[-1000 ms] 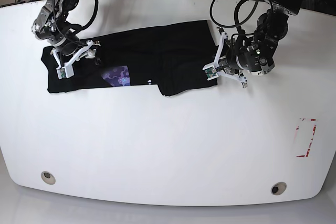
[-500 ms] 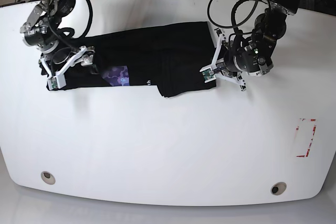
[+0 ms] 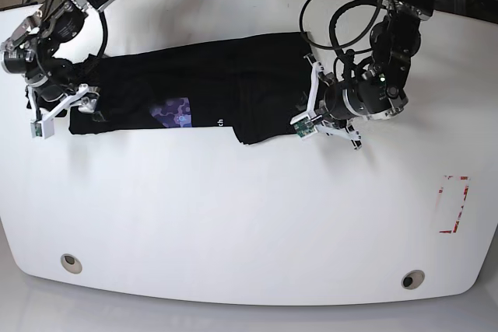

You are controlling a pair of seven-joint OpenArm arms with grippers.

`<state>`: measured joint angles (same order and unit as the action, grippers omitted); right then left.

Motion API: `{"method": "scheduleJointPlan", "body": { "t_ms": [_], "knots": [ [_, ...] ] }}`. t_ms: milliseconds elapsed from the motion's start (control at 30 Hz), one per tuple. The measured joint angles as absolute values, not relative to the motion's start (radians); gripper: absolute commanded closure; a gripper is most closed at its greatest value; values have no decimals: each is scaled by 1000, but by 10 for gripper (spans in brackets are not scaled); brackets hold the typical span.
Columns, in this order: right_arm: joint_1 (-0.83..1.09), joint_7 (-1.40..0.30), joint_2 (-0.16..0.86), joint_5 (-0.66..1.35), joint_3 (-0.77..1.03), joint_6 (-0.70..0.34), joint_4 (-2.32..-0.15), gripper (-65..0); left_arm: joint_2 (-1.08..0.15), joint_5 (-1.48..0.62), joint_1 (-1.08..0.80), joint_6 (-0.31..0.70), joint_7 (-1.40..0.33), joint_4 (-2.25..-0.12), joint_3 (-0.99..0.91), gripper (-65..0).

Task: Layout the t-shirt on the table in an organized manner, then fold the t-shirt properly
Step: 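Pull the strip end outward with the right gripper to straighten it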

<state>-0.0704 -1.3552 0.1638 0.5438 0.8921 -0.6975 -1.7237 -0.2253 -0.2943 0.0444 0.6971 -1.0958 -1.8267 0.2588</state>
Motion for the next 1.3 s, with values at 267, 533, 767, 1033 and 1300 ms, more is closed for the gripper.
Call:
{"method": "scheduleJointPlan", "body": {
  "t_ms": [267, 533, 767, 1033, 1300],
  "knots": [
    [-138, -1365, 266, 521, 979, -693, -1430, -644, -223, -437, 41, 697, -1140, -1826, 149, -108],
    [-204, -1338, 355, 529, 1003, -696, -1235, -644, -221, -480, -12, 697, -1152, -1824, 59, -108],
    [-215, -1325, 368, 528, 1001, -696, -1216, -644, -213, -484, -58, 697, -1151, -1823, 55, -108],
    [-209, -1321, 331, 528, 1001, -696, -1215, -644, -183, -484, -87, 697, -1151, -1823, 54, -108],
    [-169, -1290, 291, 548, 998, -700, -1216, -644, -183, -484, -88, 697, -1151, -1823, 53, -108]
  ]
}}
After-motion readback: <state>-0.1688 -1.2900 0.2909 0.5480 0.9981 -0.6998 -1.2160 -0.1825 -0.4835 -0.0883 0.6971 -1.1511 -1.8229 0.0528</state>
